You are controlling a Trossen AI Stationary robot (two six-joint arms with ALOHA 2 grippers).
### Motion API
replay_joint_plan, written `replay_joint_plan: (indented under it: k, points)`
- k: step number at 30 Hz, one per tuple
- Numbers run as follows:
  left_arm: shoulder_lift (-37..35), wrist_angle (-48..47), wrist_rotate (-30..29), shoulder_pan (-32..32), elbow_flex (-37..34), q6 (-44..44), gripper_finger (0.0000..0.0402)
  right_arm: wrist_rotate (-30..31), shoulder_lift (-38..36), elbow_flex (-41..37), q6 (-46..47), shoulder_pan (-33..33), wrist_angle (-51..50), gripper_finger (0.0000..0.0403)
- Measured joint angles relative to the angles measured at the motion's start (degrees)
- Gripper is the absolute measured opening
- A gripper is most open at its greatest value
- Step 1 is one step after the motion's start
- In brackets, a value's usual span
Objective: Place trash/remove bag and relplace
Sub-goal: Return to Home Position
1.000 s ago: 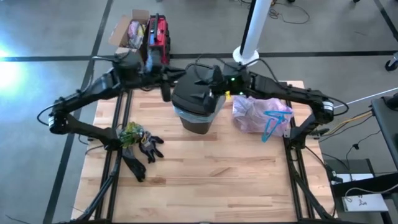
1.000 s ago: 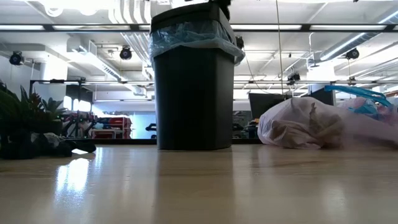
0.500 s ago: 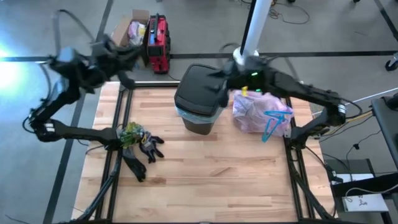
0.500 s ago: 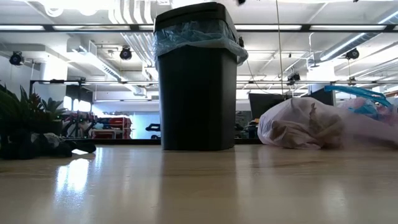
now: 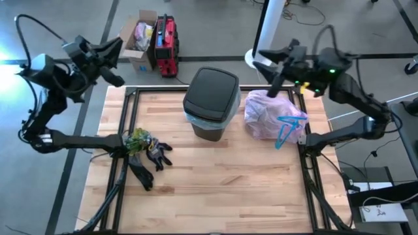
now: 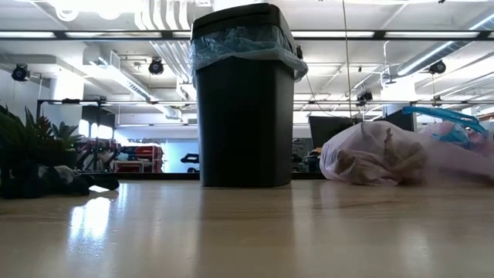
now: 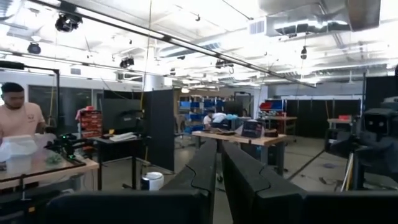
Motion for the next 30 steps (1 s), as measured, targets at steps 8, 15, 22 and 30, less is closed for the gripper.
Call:
replay_joint_plan:
  k: [8,15,22,30]
  points:
    - [0.24,1.86,0.0,0.0,0.0,-0.27,0.0011,-0.04,-4.77,0.0,-0.32,0.0,0.08,0.0203]
    - [0.9,2.2,0.04,-0.01,0.0,-0.28,0.0011,-0.09,-6.47,-0.02,-0.14,0.0,0.0,0.0213]
    - [0.52,-0.09,4.67,-0.02,-0.04,-0.41,0.0011,-7.38,-10.5,-0.08,-3.17,0.0,-4.97,0.0225]
    - [-2.27,-6.21,22.31,-0.07,-6.18,1.95,0.0011,-10.86,-17.9,-3.88,-7.08,0.0,-10.07,0.0236]
